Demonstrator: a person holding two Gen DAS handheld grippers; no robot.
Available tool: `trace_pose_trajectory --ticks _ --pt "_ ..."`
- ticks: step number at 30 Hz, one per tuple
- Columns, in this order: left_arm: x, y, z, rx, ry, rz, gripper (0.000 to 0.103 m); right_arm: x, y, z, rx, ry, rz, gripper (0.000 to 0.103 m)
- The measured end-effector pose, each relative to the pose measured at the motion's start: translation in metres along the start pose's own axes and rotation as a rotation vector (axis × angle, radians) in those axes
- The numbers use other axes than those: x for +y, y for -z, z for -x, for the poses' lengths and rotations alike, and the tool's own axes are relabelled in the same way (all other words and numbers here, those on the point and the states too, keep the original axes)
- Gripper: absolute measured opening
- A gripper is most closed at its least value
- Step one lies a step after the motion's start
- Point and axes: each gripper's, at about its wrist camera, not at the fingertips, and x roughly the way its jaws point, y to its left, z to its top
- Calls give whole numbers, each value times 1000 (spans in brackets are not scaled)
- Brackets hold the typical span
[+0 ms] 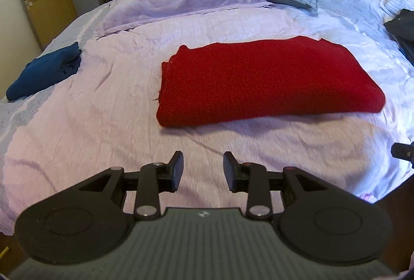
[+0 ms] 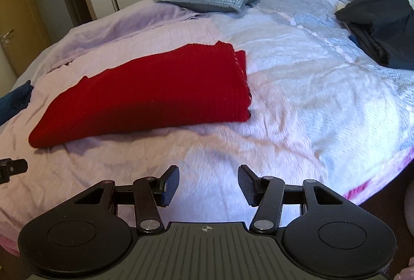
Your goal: Fold clothes
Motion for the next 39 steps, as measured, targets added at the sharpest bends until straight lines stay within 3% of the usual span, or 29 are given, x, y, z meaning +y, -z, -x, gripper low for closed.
trace_pose_trajectory --ticks 14,28,33,39 --pt "9 30 45 -61 7 16 33 27 25 43 -52 -17 52 54" --pt "-12 47 69 -102 60 -37 35 23 43 75 -112 -12 49 54" --pt "-18 52 67 -101 66 -34 35 16 51 74 -106 -24 39 54" --pt "-27 48 36 -48 98 2 35 -6 54 39 -46 -78 -21 54"
